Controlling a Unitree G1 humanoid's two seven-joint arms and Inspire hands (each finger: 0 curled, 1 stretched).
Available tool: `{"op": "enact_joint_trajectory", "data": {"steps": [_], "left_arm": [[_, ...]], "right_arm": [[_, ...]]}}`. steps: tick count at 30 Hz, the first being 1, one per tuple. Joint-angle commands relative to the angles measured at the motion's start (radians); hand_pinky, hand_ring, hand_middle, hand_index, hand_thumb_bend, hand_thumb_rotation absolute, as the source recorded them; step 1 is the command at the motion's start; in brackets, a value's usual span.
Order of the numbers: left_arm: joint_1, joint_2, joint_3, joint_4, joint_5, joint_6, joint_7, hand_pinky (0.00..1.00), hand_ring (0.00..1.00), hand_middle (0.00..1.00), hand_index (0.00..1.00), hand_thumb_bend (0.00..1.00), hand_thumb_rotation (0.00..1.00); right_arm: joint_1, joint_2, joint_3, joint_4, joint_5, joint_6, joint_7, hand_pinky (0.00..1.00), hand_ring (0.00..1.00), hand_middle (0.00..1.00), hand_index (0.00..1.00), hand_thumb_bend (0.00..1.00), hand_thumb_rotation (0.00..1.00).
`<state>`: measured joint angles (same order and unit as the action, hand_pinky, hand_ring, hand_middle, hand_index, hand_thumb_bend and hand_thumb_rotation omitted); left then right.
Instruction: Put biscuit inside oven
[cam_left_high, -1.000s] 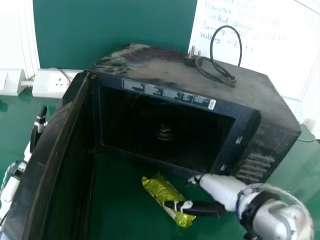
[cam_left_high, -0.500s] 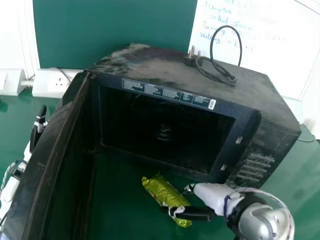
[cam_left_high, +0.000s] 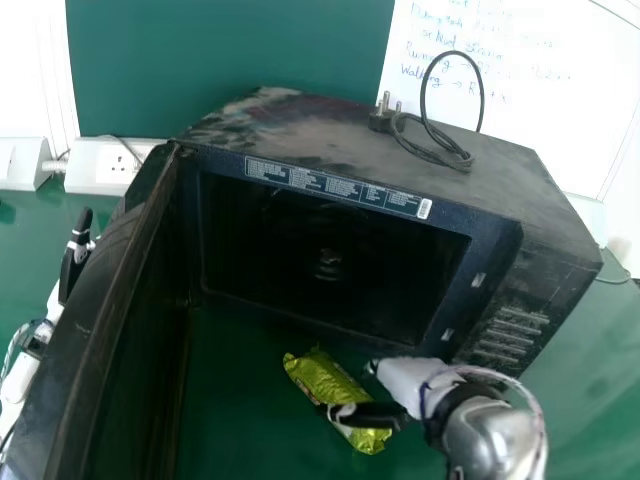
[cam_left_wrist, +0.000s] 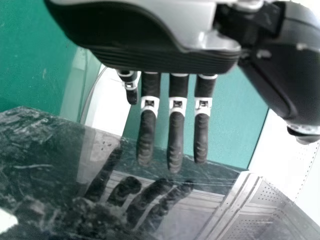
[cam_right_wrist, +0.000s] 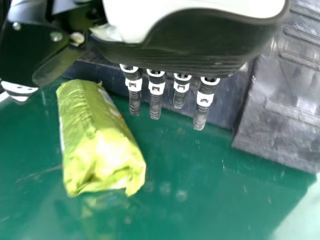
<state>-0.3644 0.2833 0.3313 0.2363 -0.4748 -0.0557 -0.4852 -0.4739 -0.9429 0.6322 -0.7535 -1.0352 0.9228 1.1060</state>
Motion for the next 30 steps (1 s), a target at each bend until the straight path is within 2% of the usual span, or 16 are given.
{"op": "enact_joint_trajectory", "data": {"steps": [1,14,18,22,30], "left_arm": [[0.012,0.001,-0.004,-0.011,0.009,-0.001,0.004,0.24,0.30,0.40,0.49,0.52,0.09],[0.012,-0.001,0.000,-0.015,-0.010,0.014,-0.003,0.24,0.31,0.41,0.49,0.52,0.08],[0.011,0.000,-0.002,-0.014,-0.006,0.012,-0.002,0.23,0.30,0.41,0.49,0.52,0.08],[0.009,-0.002,-0.001,-0.015,-0.007,0.015,0.003,0.24,0.31,0.41,0.49,0.52,0.08],[0.011,-0.003,-0.002,-0.021,-0.007,0.016,0.004,0.23,0.30,0.40,0.49,0.52,0.08]], "right_arm": [[0.032,0.054,-0.006,0.026,-0.068,-0.026,0.026,0.84,0.93,0.95,0.93,0.99,0.31],[0.119,0.292,-0.109,0.158,-0.319,-0.254,0.088,0.81,0.94,0.95,0.93,1.00,0.33],[0.149,0.352,-0.137,0.177,-0.382,-0.330,0.097,0.76,0.91,0.94,0.92,1.00,0.32],[0.169,0.401,-0.156,0.172,-0.450,-0.410,0.151,0.76,0.91,0.95,0.92,1.00,0.34],[0.222,0.502,-0.213,0.176,-0.535,-0.529,0.199,0.74,0.88,0.94,0.92,1.00,0.30]]}}
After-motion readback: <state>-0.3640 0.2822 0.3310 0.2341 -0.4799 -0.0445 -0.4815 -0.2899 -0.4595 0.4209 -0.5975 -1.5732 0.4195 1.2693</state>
